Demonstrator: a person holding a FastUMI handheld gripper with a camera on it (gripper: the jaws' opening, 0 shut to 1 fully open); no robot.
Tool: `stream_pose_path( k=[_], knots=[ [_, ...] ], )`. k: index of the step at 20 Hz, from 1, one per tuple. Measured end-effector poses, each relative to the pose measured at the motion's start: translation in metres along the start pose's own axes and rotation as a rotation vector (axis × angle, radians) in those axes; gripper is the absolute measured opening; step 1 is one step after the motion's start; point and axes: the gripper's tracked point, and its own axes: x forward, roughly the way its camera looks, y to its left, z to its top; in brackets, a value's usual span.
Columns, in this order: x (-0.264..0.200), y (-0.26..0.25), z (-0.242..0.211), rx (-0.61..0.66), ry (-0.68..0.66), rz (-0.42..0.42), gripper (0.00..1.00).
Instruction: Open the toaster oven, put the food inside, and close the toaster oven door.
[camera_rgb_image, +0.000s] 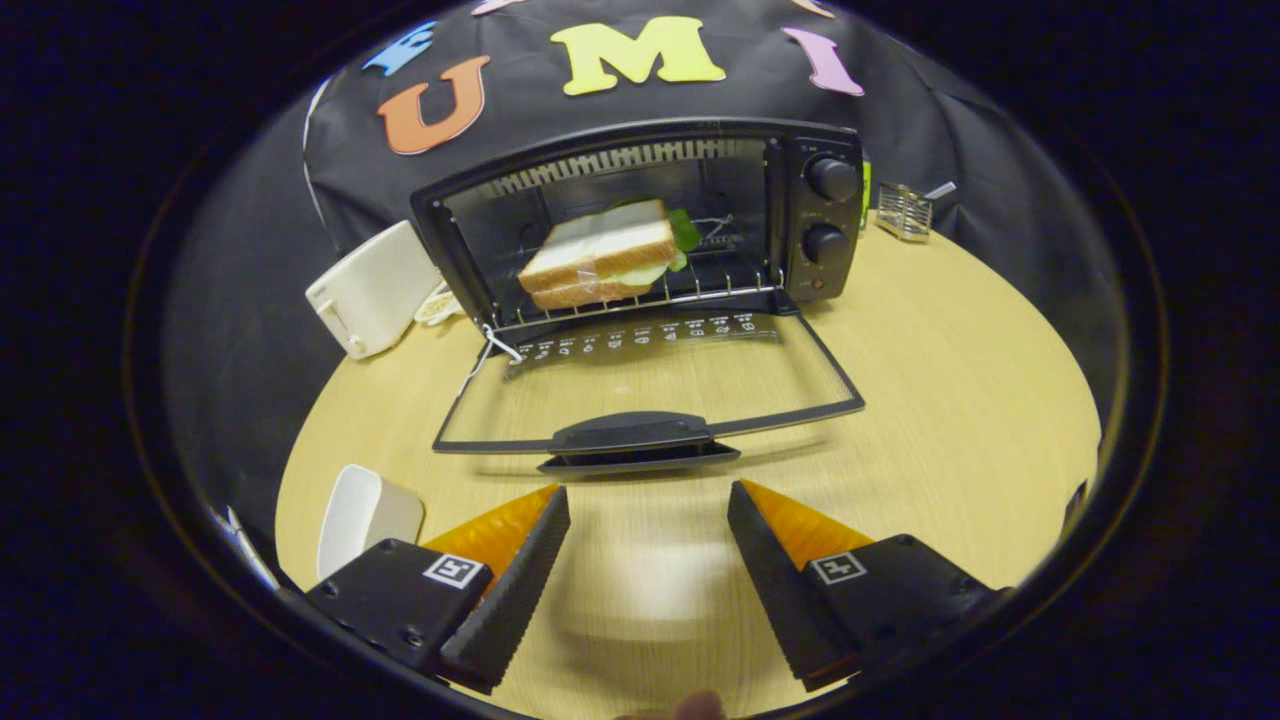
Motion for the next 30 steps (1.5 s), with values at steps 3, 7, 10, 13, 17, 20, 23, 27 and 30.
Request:
stream_pose_path(
  k=[3,7,10,13,17,20,23,27,30],
  knots=[
    [0.013,-0.004,-0.001,-0.006,-0.007,-0.026,1.00],
    [0.020,-0.004,0.003,-0.038,-0.006,-0.043,1.00],
    [0.012,-0.004,0.011,0.004,0.003,-0.036,1.00],
    [-0.003,-0.005,0.030,0.023,-0.019,-0.047,1.00],
    [-0.009,-0.003,0.046,-0.067,-0.061,-0.045,1.00],
    [-0.032,0.002,0.074,-0.076,-0.126,-0.032,1.00],
    [-0.055,0.005,0.115,-0.082,-0.182,-0.024,1.00],
    [-0.077,0.014,0.172,-0.092,-0.255,-0.016,1.00],
    [-0.108,0.027,0.205,-0.095,-0.328,0.002,1.00]
  ],
)
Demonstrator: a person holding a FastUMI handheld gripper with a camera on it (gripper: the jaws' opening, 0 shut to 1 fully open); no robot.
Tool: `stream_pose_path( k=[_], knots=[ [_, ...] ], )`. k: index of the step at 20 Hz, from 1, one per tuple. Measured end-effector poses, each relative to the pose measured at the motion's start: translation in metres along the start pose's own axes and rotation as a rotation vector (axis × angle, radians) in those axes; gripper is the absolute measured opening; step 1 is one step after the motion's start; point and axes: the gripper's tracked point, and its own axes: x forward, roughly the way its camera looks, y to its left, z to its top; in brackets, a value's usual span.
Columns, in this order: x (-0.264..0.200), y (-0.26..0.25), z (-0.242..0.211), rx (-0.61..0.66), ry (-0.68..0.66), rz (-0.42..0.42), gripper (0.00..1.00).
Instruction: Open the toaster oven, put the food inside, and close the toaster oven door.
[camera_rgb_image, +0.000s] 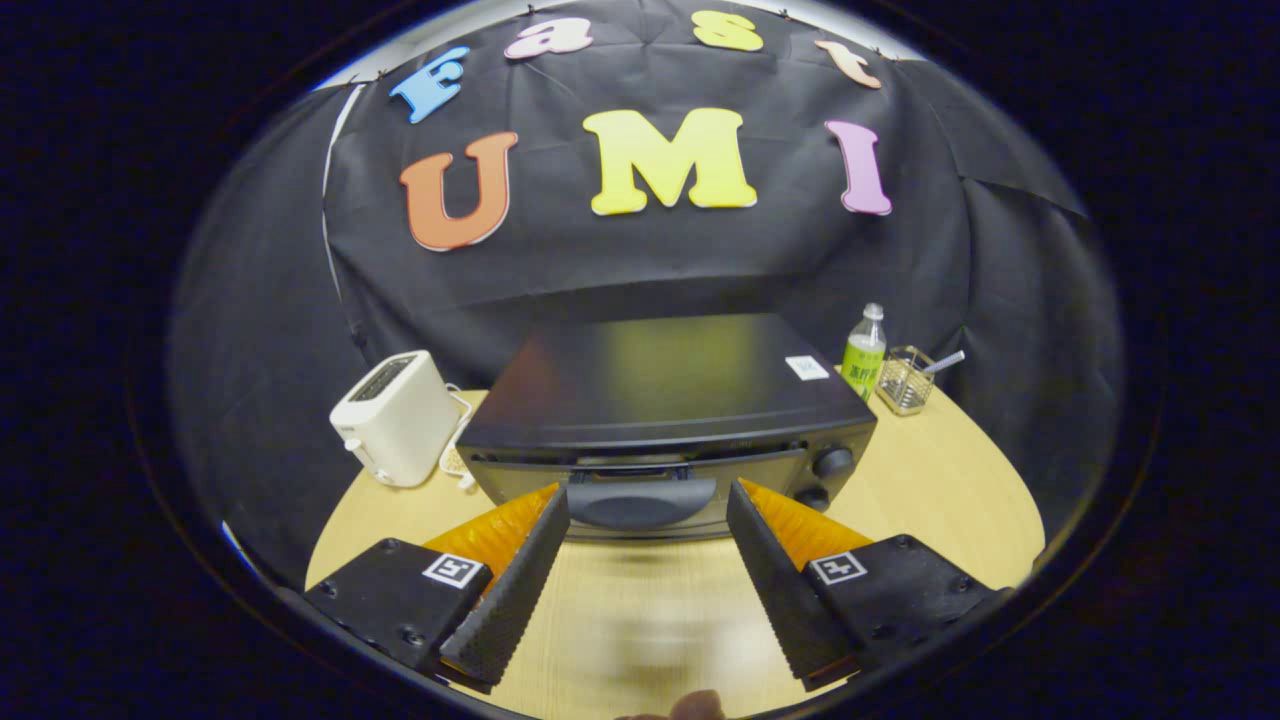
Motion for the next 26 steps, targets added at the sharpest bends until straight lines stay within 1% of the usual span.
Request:
stream_pose_path(
  k=[2,7,10,12,16,23,26],
  knots=[
    [-0.027,0.001,0.026,-0.005,-0.046,0.000,1.00],
    [-0.107,0.009,0.065,-0.031,-0.155,0.019,1.00],
    [-0.153,0.008,0.093,-0.044,-0.241,0.017,1.00],
    [-0.181,0.008,0.105,-0.024,-0.278,0.020,1.00],
    [-0.222,0.006,0.111,-0.017,-0.311,0.023,1.00],
    [-0.256,0.002,0.105,-0.027,-0.334,-0.001,1.00],
    [-0.265,0.003,0.098,-0.007,-0.335,-0.002,1.00]
  ],
)
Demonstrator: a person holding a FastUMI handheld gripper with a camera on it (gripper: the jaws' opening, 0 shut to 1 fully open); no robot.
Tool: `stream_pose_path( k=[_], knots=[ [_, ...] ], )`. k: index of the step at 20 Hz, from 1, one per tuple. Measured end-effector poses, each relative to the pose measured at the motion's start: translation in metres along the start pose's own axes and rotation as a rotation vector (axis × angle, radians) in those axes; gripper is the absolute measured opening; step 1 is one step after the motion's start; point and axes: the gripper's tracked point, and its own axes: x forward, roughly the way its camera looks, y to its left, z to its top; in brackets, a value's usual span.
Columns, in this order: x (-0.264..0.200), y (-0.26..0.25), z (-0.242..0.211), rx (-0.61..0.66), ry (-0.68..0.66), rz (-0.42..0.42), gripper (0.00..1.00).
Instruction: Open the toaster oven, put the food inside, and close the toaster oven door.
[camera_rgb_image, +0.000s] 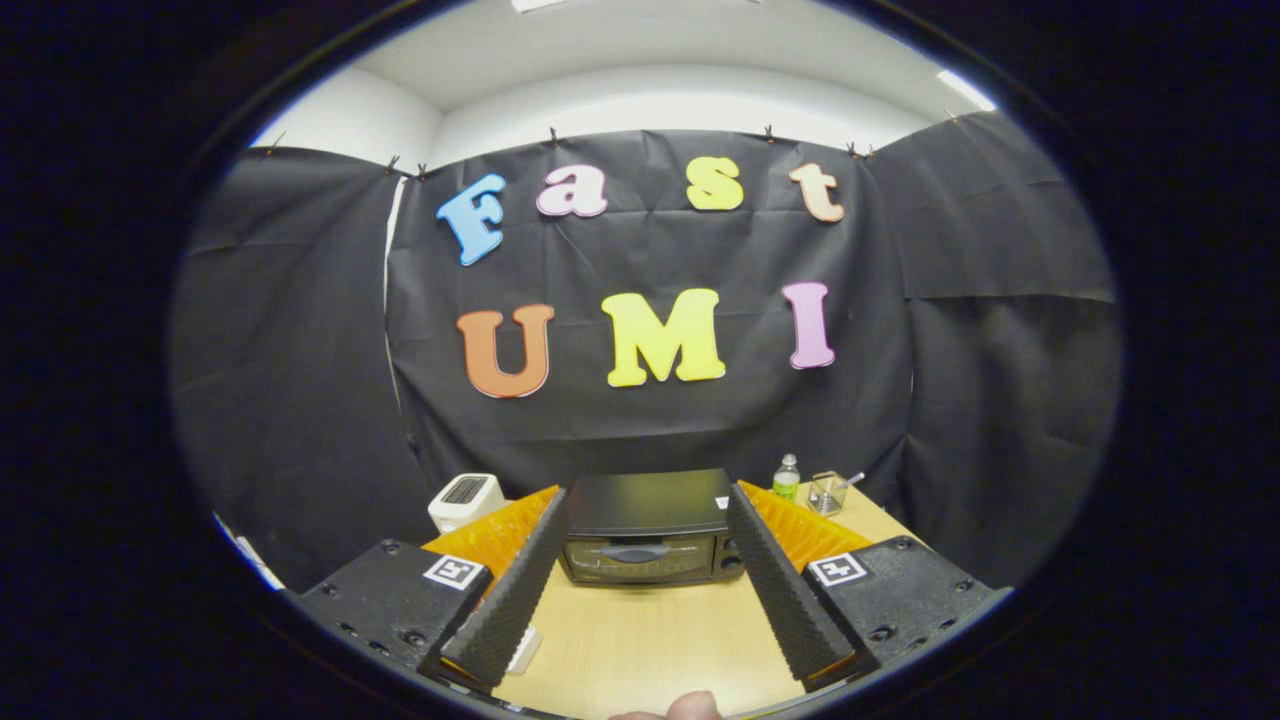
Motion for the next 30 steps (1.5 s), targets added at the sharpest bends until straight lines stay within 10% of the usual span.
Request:
stream_pose_path(
  k=[30],
  knots=[
    [0.000,-0.014,-0.007,0.021,0.012,-0.064,1.00]
  ],
)
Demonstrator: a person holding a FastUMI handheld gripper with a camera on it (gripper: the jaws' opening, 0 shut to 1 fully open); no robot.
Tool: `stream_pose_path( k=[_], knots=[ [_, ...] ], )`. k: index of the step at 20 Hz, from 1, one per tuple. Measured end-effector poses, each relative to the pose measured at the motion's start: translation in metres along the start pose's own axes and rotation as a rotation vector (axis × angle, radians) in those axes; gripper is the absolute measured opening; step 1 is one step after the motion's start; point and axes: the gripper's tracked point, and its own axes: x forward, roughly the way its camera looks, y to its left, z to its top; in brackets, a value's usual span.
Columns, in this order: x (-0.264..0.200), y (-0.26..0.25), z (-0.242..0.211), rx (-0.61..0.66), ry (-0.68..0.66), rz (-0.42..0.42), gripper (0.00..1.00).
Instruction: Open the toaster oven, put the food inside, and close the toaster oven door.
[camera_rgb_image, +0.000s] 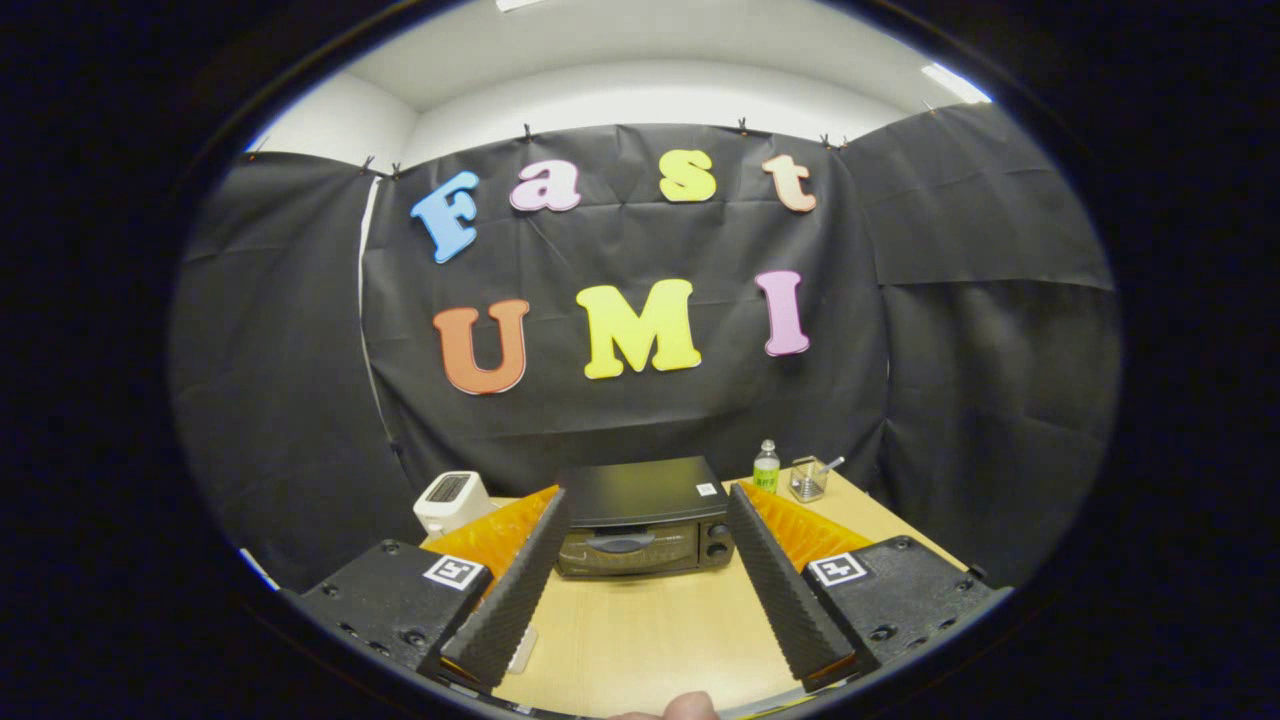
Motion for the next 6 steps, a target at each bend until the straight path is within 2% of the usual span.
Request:
stream_pose_path(
  k=[6],
  knots=[
    [-0.0003,0.0010,0.0025,-0.006,-0.006,0.009,1.00]
  ],
)
